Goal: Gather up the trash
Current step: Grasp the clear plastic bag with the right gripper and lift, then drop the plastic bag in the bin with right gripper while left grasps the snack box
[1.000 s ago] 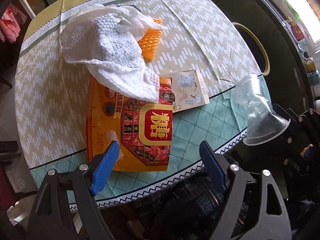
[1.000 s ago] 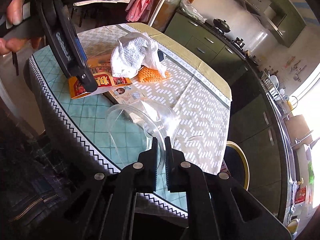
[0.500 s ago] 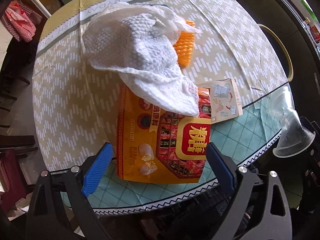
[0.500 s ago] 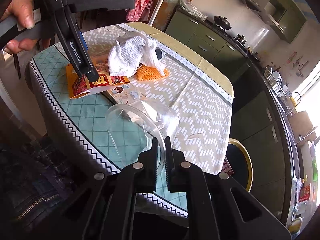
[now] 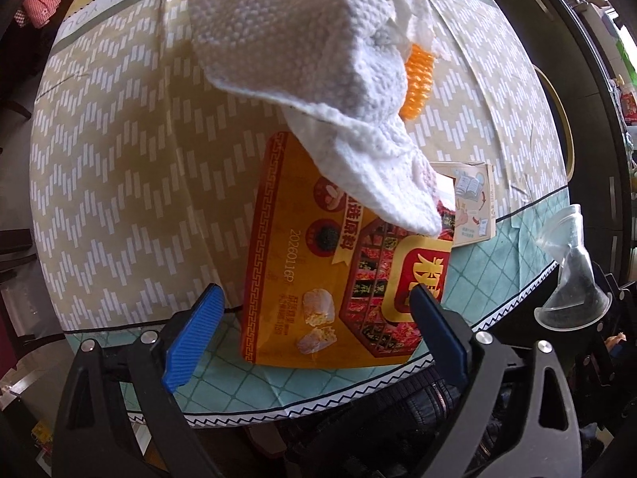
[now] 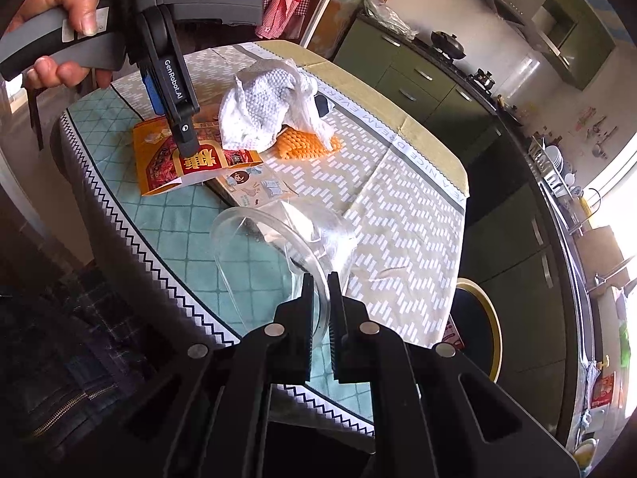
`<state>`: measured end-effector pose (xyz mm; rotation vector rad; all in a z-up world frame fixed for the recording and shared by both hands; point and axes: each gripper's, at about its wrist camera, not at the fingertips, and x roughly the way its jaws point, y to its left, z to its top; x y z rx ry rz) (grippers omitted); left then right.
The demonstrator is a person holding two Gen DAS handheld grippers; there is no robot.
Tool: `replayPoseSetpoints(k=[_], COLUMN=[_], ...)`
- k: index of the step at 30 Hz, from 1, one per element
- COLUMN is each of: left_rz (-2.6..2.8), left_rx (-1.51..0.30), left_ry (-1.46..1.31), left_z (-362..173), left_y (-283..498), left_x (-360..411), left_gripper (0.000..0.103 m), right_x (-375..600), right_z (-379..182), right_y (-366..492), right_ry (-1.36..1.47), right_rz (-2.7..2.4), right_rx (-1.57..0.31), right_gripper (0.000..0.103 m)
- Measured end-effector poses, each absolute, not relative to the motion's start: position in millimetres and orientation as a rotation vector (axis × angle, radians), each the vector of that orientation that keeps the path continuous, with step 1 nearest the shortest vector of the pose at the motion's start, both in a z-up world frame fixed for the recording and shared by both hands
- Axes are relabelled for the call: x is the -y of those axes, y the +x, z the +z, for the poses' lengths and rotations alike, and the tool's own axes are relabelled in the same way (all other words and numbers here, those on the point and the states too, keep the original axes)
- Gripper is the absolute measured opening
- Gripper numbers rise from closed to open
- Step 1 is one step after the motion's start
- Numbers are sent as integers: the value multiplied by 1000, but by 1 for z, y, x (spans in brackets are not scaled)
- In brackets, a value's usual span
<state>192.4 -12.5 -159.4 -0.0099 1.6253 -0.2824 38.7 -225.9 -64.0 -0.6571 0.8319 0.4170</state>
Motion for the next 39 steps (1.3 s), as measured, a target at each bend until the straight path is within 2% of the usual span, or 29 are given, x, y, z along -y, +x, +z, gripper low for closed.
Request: replayPoseSetpoints(k=[5, 11, 18, 21, 23, 29, 39], left_rz=[-355, -384, -381, -381, -387, -404, -472], left_rx=[-1662, -1637, -1595, -1578, -1568, -1585, -1554], left_ry=[-79, -24, 31, 33, 32, -12, -139], left_z=[-165, -154, -136, -128, -127, -135, -125], left_y=[194, 188, 184, 183, 184, 190, 192], left_x=[4, 8, 19, 24, 25, 36, 55], left_gripper=[89, 89, 78, 70, 56, 26, 9], right_x=[224, 226, 227, 228, 229, 234, 265], right_z=[-62, -60, -57, -58, -58, -57, -46], right_y=[39, 39, 39, 39, 39, 40, 42], right_ry=[-659, -662, -660, -659, -656, -652, -615], right_rz=[417, 407, 407, 404, 401, 389, 291], right_rx=[-827, -827, -821, -823, -823, -823, -826], right_gripper=[8, 8, 8, 8, 8, 8, 8])
